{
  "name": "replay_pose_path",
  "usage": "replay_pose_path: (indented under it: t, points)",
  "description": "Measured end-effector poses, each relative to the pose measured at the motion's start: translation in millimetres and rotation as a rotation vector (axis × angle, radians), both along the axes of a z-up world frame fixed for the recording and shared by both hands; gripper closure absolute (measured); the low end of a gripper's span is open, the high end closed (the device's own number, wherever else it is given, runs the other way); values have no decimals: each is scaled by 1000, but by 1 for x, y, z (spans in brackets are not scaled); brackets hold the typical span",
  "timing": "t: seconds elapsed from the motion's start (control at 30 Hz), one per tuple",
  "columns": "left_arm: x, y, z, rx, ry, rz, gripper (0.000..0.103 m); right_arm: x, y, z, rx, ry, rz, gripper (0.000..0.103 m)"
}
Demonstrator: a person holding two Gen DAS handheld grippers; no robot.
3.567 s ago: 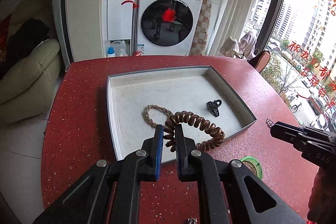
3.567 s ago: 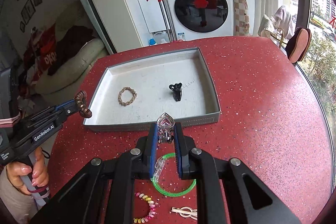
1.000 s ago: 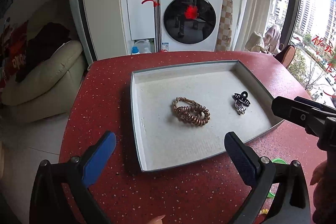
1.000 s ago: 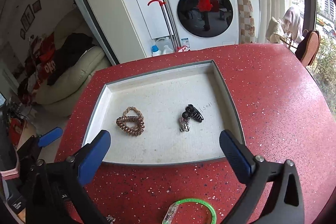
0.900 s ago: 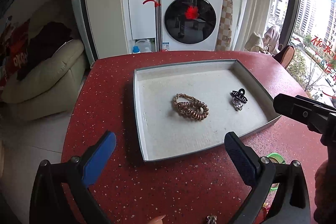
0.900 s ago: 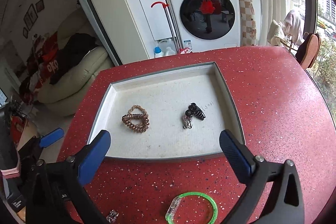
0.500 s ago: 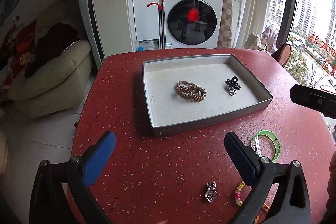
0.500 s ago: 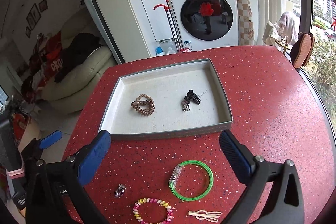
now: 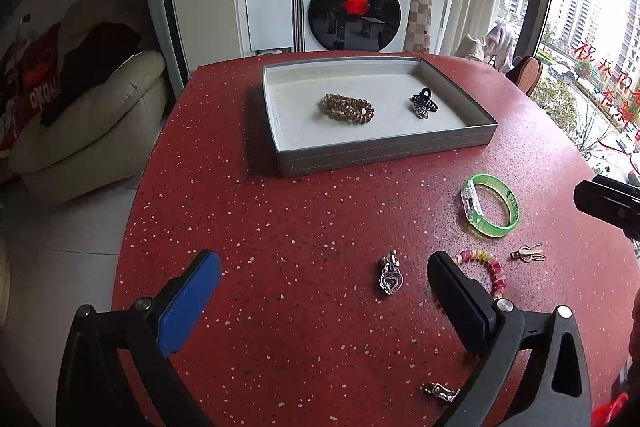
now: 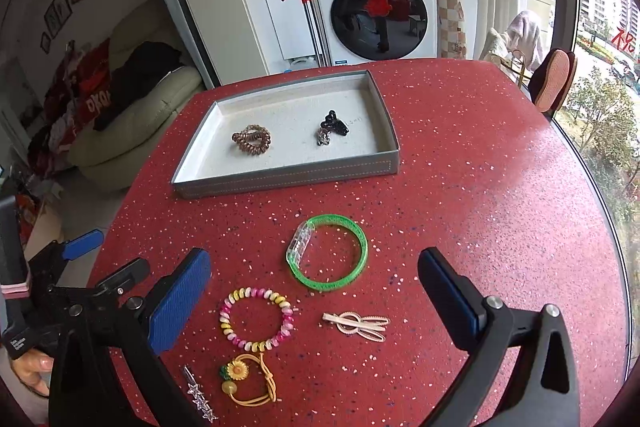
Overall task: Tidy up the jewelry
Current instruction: 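Withdraw both tools from the tray back over the table, then grasp the star hairpin with the left tool while the right tool grasps the bunny hair clip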
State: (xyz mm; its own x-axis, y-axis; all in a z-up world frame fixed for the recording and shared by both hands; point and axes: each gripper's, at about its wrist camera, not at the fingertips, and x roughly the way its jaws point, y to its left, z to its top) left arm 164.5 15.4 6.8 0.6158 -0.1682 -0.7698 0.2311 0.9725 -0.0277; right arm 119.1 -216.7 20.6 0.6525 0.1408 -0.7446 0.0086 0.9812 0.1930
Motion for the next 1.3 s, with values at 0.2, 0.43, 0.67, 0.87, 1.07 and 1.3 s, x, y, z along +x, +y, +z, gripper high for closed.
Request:
replay_pose_path:
  t: [0.2,0.43,0.67,0.87,1.07,1.3]
  points:
    - [-14,2,-21,19,48,-11,0,-24,-9,-23,-15,55,-24,0]
    - [-40,-3,-40,-12,116,-28,0,-42,-19,-47,-39,103,-57,0]
    - [-67,-18,-42,-22,147,-48,0,-42,-18,-58,-120,107,-33,0]
    - [-79,-37,-45,9,205,-65,0,-38,-16,-62,-149,98,0,1]
    - [-83,-52,-51,39,224,-54,7,-29,-10,-66,-222,85,86,7]
    - [-88,-59,-51,43,201,-64,14,-13,5,-79,-278,104,227,32]
